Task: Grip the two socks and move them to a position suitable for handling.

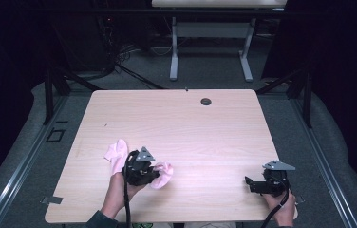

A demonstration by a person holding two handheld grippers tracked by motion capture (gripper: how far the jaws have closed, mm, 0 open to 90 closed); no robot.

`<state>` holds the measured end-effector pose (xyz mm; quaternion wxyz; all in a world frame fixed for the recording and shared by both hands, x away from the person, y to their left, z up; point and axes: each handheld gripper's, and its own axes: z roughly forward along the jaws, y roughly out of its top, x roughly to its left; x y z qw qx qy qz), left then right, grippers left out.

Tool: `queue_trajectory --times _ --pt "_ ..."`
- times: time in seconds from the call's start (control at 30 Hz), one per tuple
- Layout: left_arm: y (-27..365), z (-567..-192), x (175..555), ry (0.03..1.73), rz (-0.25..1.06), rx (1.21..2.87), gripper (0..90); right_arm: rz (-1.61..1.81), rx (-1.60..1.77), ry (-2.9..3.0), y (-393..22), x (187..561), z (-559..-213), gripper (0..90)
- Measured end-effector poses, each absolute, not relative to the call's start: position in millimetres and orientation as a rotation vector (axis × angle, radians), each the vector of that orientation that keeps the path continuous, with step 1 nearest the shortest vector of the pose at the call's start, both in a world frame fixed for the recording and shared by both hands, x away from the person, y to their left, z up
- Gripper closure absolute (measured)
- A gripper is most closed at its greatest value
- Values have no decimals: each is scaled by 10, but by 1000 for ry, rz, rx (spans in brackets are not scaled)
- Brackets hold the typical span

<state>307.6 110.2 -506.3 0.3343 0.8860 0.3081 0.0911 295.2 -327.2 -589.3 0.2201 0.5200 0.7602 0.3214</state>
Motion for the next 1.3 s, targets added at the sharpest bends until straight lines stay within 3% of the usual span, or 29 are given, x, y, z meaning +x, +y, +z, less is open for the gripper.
queue_trajectory --times 0.33,0.73,0.77,0.83,0.87,0.9,0.93,1.0,1.07,1.2,1.27,1.3 --pt "645 -5305 2980 682 107 2431 772 890 1436 2106 -3274 2953 -5893 33" --pt "384 -5516 2980 611 33 2566 723 891 1437 2104 -3272 2953 -5894 33" --pt "376 -5522 2984 601 30 2570 703 890 1438 2104 -3273 2953 -5893 33" --pt "373 -5515 2983 602 29 2570 521 890 1438 2104 -3272 2952 -5893 33" --pt "380 -5502 2980 595 31 2574 521 889 1437 2106 -3274 2953 -5892 33" --pt "395 -5485 2976 596 35 2567 463 887 1437 2105 -3273 2952 -5892 34" --pt "438 -5436 2969 603 45 2552 313 889 1435 2107 -3274 2952 -5892 35" --pt "465 -5407 2965 611 52 2550 224 889 1436 2105 -3273 2951 -5892 35" --pt "579 -5317 2969 643 81 2542 159 891 1434 2106 -3274 2952 -5893 35" --pt "747 -5225 2994 688 109 2520 116 887 1435 2104 -3273 2951 -5891 36" --pt "959 -5150 3063 749 136 2506 5 899 1436 2100 -3269 2950 -5896 38" --pt "959 -5150 3063 749 136 2506 0 899 1436 2100 -3269 2950 -5896 38"
